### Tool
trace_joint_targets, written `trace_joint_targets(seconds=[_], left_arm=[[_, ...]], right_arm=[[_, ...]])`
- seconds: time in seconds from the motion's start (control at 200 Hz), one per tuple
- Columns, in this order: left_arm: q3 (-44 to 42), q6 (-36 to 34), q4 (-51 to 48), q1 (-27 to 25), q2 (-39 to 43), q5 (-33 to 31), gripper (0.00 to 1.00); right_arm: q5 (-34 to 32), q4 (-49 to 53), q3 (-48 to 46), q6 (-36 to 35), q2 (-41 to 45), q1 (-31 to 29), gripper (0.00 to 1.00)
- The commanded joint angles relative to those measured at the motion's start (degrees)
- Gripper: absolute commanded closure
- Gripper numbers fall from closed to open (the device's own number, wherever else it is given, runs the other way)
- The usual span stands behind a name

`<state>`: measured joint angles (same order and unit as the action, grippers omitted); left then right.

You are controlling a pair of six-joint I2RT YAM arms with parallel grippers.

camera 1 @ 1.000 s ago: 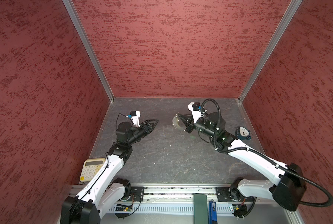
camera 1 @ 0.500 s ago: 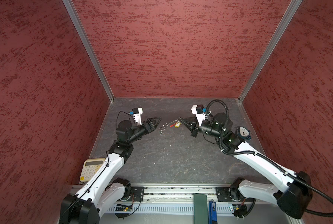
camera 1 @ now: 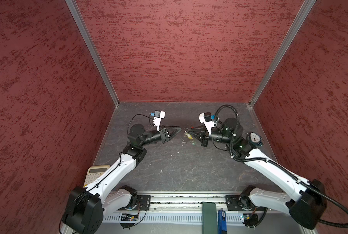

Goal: Remove the keys from the keyring

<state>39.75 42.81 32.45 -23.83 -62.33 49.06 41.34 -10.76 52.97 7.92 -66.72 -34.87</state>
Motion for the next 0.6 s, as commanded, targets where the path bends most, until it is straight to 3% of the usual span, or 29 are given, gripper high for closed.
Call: trace_joint_targets(seconds=[0.0, 0.376, 0.596], left_arm=[[-0.6, -2.5, 5.9, -0.5, 1.6, 3.9, 0.71], [0.4, -5.2, 5.8, -1.7, 0.9, 4.1, 0.85], [0.8, -6.1, 6.4, -4.2, 0.2, 6.4, 0.86]], right_arm=[[5.0, -4.8, -0.8, 1.7, 1.1, 1.7, 1.00], [12.4, -6.1, -0.6, 3.9, -0.1, 2.1, 1.00], [11.6, -6.5, -0.4, 4.2, 0.0, 2.1, 1.00]])
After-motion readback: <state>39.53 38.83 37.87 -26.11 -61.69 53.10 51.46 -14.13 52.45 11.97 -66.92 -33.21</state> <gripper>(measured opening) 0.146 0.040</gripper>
